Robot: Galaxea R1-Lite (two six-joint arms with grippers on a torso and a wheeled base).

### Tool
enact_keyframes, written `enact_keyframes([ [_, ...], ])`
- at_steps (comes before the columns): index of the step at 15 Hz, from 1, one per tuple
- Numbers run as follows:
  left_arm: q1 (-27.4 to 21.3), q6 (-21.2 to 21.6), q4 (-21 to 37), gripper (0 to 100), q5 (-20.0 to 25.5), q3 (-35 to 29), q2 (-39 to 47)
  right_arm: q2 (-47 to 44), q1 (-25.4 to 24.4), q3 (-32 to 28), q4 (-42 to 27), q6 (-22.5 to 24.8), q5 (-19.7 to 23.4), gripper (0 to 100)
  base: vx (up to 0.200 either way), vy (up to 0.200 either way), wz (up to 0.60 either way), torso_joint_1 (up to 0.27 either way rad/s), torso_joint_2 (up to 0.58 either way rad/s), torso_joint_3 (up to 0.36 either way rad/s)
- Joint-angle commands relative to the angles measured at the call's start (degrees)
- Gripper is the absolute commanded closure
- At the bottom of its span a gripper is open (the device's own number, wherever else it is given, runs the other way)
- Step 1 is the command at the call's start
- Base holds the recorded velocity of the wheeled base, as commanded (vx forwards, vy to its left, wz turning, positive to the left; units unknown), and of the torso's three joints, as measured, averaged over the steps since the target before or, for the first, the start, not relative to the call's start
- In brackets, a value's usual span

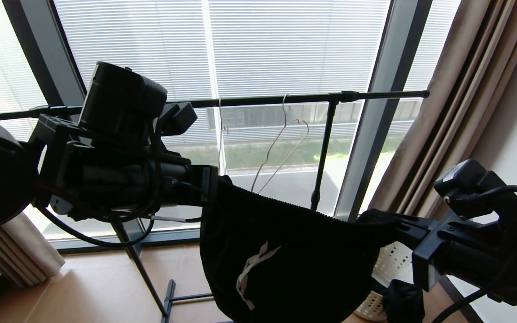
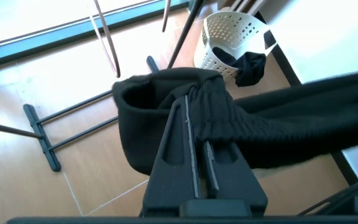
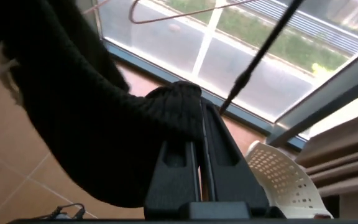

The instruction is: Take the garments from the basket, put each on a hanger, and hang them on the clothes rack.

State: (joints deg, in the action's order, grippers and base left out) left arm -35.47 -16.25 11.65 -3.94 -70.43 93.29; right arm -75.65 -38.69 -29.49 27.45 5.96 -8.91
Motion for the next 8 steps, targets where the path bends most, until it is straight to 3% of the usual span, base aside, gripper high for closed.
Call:
enact_keyframes([
  [1,-0.2,0.0,2.7,100,0.2,-6.5,2.7,1.9,-3.1,0.9,-0.3,0.1,3.3,100,0.000,0.000,0.00,0.000,0.00,0.000],
  [8,-0.5,1.7,13.9,100,0.2,-23.4,8.8,1.2,-11.1,2.3,0.0,0.0,6.4,100,0.000,0.000,0.00,0.000,0.00,0.000],
])
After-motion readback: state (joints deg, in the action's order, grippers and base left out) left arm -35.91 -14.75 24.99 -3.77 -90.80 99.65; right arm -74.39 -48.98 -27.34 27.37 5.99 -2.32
